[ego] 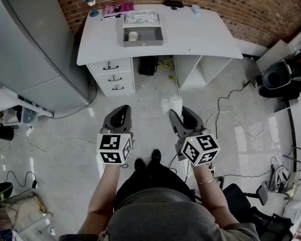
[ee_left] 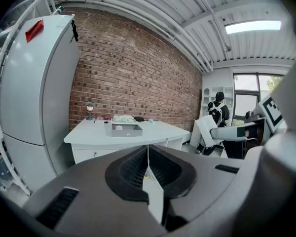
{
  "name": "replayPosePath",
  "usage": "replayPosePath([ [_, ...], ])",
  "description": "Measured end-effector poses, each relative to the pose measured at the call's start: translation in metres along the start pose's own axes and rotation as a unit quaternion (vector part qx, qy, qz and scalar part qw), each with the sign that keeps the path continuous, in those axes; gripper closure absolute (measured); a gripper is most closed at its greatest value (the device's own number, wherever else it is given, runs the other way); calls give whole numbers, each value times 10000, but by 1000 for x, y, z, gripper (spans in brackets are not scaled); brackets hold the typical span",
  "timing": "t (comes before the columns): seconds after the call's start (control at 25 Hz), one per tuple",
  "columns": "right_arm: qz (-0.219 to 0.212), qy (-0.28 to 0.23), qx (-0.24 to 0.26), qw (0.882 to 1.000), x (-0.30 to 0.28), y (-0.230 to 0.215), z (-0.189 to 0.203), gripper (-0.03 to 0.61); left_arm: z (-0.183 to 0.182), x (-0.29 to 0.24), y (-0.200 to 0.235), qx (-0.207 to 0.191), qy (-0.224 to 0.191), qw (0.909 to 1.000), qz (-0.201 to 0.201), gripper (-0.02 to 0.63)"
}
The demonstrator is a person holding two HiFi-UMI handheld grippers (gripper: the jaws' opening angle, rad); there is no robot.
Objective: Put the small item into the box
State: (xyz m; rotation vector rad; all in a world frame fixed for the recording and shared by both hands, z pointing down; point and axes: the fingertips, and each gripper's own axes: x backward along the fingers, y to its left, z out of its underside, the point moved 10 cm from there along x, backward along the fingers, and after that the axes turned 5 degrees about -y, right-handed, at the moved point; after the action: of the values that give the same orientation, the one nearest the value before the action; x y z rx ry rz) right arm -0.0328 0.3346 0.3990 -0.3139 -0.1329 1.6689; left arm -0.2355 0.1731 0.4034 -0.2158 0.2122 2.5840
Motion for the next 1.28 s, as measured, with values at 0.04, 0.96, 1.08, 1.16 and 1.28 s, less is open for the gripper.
replayPosePath([
  [0.04, -17, -5, 3, 10000, 0, -5, -1, 426, -1, -3, -2, -7, -13, 10000, -28, 588],
  [0.96, -105, -36, -274, 9996, -13, -81, -22, 422, -11, -52, -44, -59, 4, 9994, -347, 588],
  [1.08, -92, -34, -313, 9995, -19, -85, -24, 422, -13, -57, -44, -113, 47, 9993, -354, 588],
  [1.16, -99, -35, -353, 9993, -23, -87, -25, 422, -14, -61, -41, -137, 72, 9992, -363, 588],
  [1.28, -87, -69, -358, 9993, -33, -91, -25, 422, -15, -72, -33, -122, 69, 9992, -377, 588],
])
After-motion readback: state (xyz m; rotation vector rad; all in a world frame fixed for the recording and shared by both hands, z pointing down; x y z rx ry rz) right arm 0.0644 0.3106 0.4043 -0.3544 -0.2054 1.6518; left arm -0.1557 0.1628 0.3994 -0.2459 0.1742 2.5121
